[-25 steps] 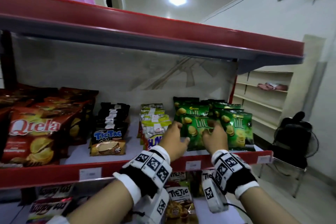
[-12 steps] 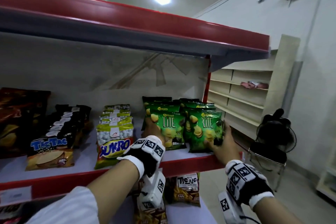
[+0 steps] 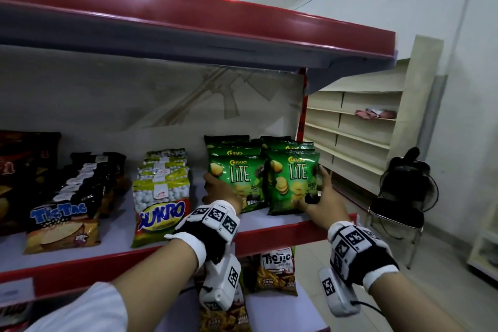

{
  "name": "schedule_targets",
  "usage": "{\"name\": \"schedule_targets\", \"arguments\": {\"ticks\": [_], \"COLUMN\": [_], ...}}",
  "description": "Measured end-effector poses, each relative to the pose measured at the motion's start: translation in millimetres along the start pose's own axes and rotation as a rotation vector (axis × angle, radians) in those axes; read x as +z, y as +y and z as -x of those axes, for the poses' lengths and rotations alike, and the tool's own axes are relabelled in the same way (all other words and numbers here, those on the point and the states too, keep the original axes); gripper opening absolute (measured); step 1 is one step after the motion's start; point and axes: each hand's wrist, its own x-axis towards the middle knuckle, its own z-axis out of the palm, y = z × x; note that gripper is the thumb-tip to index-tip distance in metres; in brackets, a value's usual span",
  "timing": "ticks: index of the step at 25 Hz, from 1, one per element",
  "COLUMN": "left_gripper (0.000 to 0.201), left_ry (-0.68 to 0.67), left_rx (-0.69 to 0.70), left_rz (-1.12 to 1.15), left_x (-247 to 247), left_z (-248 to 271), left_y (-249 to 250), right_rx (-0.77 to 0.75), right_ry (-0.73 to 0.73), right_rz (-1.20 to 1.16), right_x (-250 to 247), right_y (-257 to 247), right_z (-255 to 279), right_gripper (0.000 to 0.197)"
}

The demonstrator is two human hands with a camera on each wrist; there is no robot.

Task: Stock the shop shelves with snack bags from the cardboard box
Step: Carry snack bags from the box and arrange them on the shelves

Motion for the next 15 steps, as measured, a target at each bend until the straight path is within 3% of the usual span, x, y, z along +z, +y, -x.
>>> {"name": "schedule_targets", "arguments": {"ticks": [8, 15], "left_gripper": [0.096, 0.110], "left_ry": [-0.012, -0.006], "left_rx": [0.015, 0.050], "left_rz": [0.129, -0.016], "left_x": [-0.7, -5.1], "left_z": [1.7, 9.1], "left_y": [-10.4, -8.5], "right_rx": [-0.027, -0.048], "right_ry": [0.012, 0.047], "right_rz": [-0.059, -0.104], "right_x": [1.6, -2.6], "right_y": [3.2, -1.0], "right_z": [-3.8, 3.9], "right_gripper": [0.105, 0.106]}}
